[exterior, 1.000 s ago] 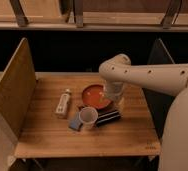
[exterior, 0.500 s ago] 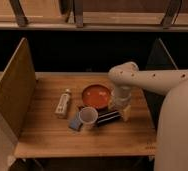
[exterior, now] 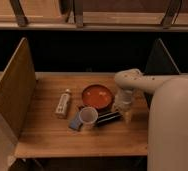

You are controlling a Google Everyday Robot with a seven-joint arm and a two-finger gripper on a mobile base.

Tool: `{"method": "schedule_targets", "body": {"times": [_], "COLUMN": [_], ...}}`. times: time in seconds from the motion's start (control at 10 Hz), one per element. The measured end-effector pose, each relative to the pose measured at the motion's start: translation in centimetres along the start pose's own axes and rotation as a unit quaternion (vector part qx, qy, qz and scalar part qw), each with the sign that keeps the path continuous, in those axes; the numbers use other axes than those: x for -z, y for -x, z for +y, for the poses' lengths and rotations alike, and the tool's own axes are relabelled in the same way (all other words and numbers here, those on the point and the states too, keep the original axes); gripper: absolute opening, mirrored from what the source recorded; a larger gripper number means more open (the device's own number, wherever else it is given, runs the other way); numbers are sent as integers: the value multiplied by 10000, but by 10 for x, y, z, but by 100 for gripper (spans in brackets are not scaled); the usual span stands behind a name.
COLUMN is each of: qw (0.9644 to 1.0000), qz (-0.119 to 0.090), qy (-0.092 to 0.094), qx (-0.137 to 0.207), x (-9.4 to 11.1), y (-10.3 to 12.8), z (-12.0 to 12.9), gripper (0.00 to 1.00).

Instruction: Place the eraser on the white sponge

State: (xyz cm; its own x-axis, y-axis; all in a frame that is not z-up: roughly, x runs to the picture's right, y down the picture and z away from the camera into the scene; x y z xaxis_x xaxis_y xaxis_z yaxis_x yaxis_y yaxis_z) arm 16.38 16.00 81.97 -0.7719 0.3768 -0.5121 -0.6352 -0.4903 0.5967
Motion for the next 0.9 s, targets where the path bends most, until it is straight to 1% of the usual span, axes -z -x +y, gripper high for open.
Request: {"method": "schedule_targets", "body": {"times": [0.4, 0.7, 0.9], "qw": [10000, 9998, 9996], "qz": [-21, -178, -211], "qy": [5, 107, 139], "qx": [16, 56, 119], "x": [1, 1, -1], "y": [0, 4, 3], "z": [0, 13, 20], "gripper": [65, 65, 65]}}
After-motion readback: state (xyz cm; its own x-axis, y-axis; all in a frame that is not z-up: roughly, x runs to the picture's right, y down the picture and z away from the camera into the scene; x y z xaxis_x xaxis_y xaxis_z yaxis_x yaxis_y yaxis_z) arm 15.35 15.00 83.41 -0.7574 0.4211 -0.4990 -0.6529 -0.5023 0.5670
